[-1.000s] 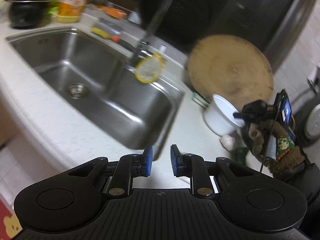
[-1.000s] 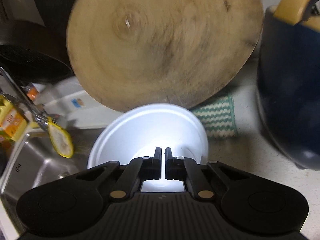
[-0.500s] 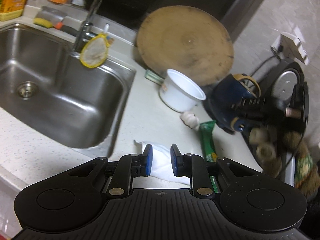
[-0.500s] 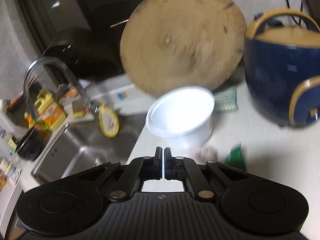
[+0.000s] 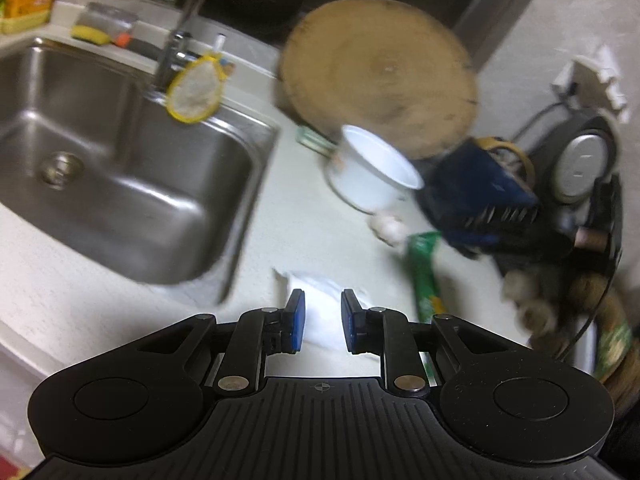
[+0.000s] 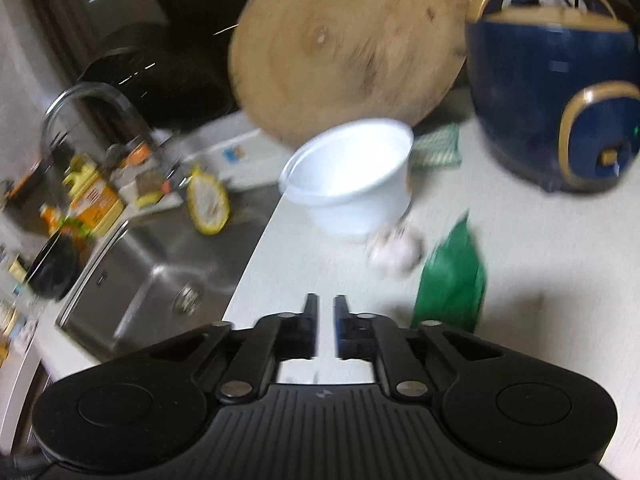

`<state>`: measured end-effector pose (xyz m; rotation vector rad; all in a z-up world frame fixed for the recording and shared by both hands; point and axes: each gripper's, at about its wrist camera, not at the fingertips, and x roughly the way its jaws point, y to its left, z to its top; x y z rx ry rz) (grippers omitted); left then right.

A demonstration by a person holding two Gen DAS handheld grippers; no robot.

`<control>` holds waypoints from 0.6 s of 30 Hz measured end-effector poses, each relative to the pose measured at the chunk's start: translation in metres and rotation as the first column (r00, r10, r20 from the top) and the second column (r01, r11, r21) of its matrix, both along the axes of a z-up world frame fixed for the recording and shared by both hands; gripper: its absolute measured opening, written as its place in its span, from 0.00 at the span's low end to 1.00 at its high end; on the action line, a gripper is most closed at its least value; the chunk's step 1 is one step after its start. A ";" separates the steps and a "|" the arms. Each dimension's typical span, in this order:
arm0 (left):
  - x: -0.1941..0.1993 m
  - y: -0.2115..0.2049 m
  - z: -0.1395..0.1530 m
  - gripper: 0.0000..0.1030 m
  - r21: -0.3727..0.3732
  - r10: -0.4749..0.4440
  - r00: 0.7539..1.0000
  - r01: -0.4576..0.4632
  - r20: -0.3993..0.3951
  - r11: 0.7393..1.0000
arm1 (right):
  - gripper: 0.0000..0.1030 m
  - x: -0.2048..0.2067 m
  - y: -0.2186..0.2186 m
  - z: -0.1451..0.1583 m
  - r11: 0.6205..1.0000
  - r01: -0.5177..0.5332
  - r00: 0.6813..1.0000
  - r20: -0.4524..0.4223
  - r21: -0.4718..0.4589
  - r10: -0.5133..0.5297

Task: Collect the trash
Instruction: 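Reach both grippers toward the white plastic bowl on the counter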

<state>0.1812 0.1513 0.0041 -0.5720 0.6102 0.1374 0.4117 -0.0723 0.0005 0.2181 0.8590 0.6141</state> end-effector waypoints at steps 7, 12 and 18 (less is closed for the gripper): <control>0.079 0.007 0.047 0.22 0.078 0.015 0.994 -0.023 0.106 0.997 | 0.66 0.112 0.034 -0.009 0.985 0.126 0.992 0.016 -0.114 -0.125; 0.188 0.022 0.054 0.22 -0.042 0.006 0.998 -0.004 0.059 0.999 | 0.66 0.143 0.040 -0.033 0.993 0.069 0.996 -0.056 -0.096 -0.075; 0.293 0.029 0.022 0.22 0.009 0.062 0.987 -0.061 -0.145 0.998 | 0.66 0.164 0.041 -0.045 0.994 -0.003 0.998 -0.066 -0.111 -0.004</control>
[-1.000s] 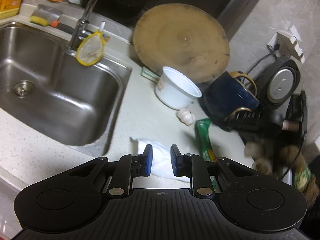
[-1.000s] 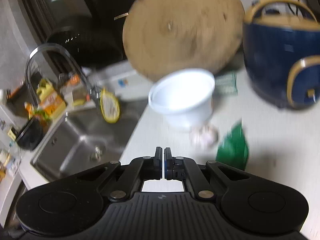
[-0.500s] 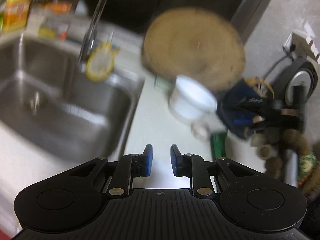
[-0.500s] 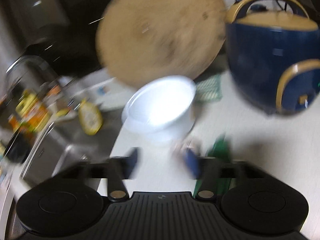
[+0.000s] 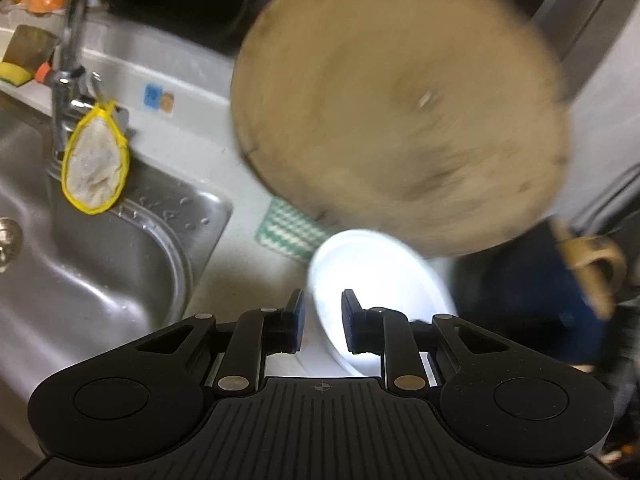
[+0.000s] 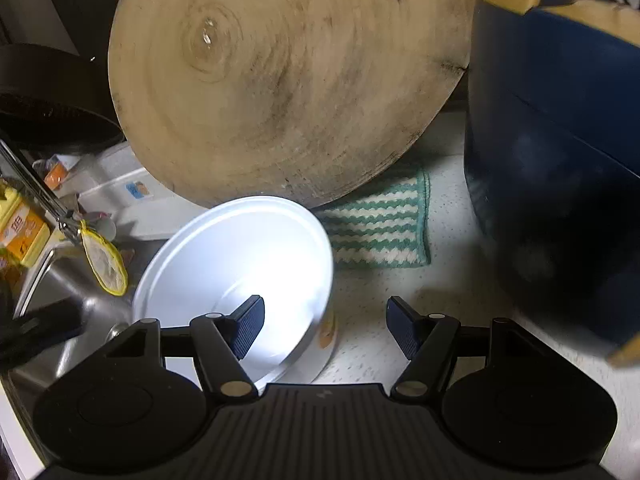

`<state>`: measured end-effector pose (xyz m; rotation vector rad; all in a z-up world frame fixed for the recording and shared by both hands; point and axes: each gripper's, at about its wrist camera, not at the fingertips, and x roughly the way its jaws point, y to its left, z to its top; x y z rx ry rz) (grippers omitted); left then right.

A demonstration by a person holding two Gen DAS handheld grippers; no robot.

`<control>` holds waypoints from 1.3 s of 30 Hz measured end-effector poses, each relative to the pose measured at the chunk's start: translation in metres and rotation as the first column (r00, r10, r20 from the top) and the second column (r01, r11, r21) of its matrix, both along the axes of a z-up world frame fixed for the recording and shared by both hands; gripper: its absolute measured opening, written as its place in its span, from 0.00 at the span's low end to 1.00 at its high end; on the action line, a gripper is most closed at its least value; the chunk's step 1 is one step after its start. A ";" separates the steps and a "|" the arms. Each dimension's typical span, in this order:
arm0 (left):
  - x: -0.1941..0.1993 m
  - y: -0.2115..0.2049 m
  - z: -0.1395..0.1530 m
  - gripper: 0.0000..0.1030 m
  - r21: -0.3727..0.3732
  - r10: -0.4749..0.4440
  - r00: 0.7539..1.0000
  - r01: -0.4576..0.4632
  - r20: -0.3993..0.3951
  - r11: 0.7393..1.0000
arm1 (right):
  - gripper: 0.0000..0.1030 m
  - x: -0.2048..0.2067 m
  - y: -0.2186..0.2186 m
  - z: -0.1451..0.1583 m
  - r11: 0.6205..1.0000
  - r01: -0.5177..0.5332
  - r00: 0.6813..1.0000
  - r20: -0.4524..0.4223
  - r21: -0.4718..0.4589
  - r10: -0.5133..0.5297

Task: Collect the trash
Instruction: 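Reach both grippers toward the white plastic bowl on the counter, then grasp the rim of the white plastic bowl with the left gripper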

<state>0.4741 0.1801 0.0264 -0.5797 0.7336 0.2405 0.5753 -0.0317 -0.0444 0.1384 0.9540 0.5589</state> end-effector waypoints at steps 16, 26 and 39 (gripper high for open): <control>-0.142 -0.039 0.058 0.32 0.124 0.018 0.992 -0.033 0.123 0.992 | 0.19 -0.105 -0.022 0.070 0.932 -0.310 0.949 0.012 0.187 0.314; -0.339 -0.003 -0.019 0.19 -0.048 0.270 0.963 -0.270 0.005 0.962 | 0.24 -0.272 0.035 0.031 0.854 -0.501 0.853 -0.087 0.141 0.515; -0.371 -0.003 -0.046 0.22 -0.124 0.202 0.979 -0.195 0.041 0.973 | 0.65 -0.304 -0.013 0.033 0.939 -0.338 0.933 0.153 0.061 0.326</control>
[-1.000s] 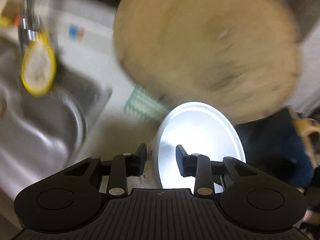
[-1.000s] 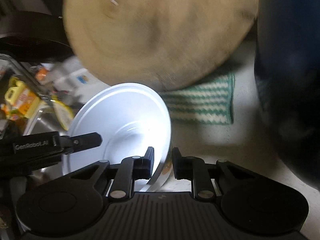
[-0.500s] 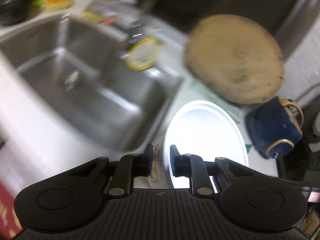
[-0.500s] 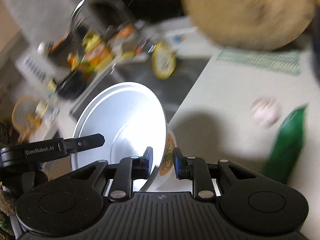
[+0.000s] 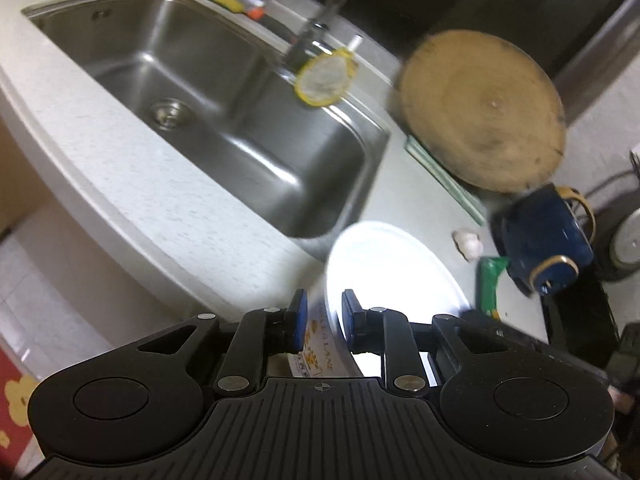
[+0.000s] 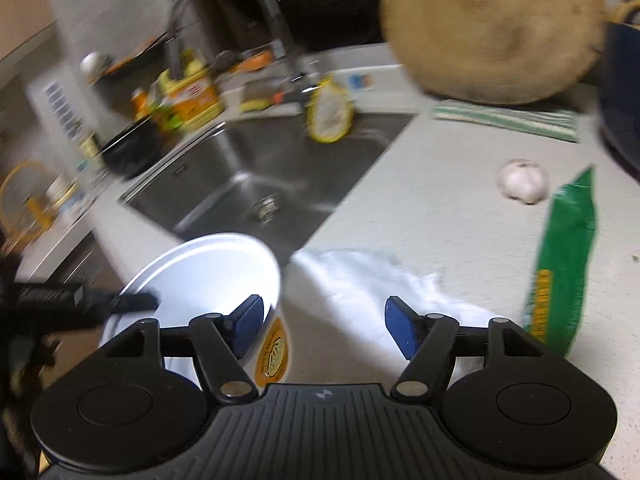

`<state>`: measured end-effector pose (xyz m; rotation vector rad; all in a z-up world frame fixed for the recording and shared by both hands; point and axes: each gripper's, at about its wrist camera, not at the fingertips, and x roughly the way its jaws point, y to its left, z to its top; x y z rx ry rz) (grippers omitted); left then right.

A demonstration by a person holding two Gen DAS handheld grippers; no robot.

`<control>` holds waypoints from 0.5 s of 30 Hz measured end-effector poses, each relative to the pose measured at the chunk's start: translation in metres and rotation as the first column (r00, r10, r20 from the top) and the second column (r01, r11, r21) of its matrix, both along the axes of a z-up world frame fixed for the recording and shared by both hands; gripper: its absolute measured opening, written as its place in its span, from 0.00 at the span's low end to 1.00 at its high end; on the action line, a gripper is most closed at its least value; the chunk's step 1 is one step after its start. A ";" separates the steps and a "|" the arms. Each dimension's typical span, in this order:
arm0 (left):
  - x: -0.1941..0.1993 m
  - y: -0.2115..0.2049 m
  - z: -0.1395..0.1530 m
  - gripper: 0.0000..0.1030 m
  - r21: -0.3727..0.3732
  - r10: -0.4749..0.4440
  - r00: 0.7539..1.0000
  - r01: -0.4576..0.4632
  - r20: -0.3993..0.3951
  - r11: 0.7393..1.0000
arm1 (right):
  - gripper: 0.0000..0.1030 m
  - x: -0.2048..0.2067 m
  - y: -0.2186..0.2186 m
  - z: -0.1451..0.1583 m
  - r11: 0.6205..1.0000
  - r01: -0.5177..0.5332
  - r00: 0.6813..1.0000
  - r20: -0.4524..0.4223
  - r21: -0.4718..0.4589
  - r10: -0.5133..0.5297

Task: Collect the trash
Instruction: 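Grasp the white tissue with the right gripper while the left gripper holds the bowl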

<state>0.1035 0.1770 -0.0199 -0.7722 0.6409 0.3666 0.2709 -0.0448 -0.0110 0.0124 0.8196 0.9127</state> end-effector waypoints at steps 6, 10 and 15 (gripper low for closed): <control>0.007 -0.009 0.002 0.19 0.040 0.009 1.000 -0.008 -0.018 0.999 | 0.65 0.012 -0.013 0.008 0.988 0.041 0.999 -0.031 0.151 -0.037; 0.007 -0.009 0.002 0.19 0.050 0.027 1.000 -0.026 -0.015 0.998 | 0.65 0.028 -0.022 0.010 0.982 0.149 0.988 0.025 0.115 -0.153; 0.000 -0.006 0.004 0.18 0.055 0.066 0.998 -0.065 -0.018 0.996 | 0.65 0.031 -0.010 -0.017 0.992 0.114 0.990 0.088 -0.055 -0.109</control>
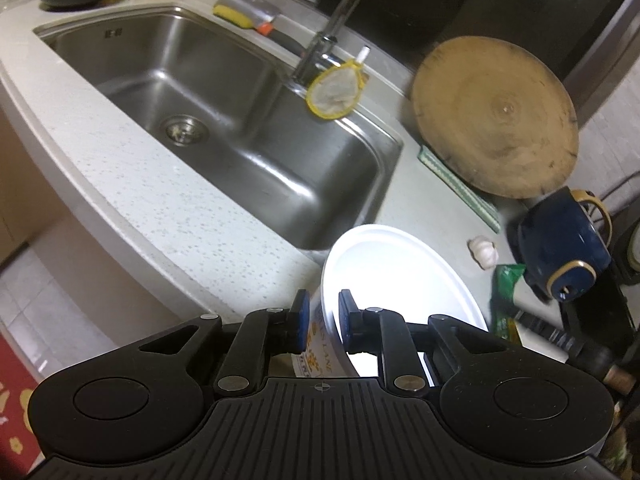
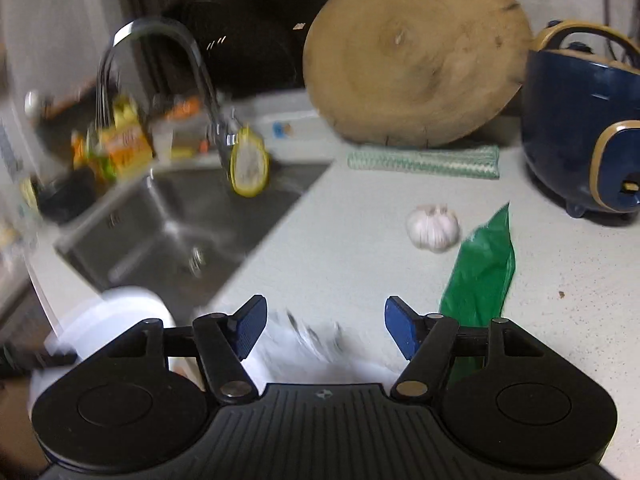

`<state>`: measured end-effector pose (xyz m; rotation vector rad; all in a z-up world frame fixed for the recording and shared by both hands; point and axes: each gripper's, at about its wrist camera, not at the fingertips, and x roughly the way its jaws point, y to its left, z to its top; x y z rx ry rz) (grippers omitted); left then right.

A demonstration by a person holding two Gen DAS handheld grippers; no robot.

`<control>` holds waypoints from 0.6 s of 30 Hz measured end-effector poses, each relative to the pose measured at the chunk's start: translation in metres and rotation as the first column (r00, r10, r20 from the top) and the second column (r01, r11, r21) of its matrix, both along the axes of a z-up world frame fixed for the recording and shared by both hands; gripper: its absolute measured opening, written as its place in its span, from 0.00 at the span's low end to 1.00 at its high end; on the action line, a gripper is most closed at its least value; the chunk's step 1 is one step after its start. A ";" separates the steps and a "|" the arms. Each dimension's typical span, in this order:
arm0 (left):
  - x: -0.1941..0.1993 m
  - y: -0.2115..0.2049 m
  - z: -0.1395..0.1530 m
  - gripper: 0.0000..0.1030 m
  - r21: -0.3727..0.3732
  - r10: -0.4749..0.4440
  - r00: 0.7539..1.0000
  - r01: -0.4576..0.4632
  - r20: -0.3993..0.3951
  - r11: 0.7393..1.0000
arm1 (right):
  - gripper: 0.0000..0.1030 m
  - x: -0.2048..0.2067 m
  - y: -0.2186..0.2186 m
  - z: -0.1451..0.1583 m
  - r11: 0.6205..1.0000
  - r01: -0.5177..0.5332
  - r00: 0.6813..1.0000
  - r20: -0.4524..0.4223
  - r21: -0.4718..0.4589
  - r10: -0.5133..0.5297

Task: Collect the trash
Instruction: 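Grasp the white tissue with the right gripper while the left gripper holds the bowl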

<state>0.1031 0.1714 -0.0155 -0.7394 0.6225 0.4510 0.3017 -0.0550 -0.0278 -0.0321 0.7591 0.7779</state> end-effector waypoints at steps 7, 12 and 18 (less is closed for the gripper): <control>0.000 -0.003 0.003 0.18 0.009 -0.005 1.000 0.005 -0.017 1.000 | 0.25 -0.015 0.020 -0.027 0.991 -0.121 0.991 -0.065 -0.059 0.117; 0.014 -0.011 0.002 0.17 0.014 -0.045 0.999 0.045 -0.020 0.999 | 0.05 -0.014 -0.005 -0.014 0.997 -0.066 0.997 -0.036 -0.037 0.065; 0.039 -0.029 0.001 0.17 0.036 -0.112 0.993 0.113 -0.043 0.993 | 0.05 -0.007 -0.057 0.007 0.998 0.062 0.998 0.001 -0.013 -0.062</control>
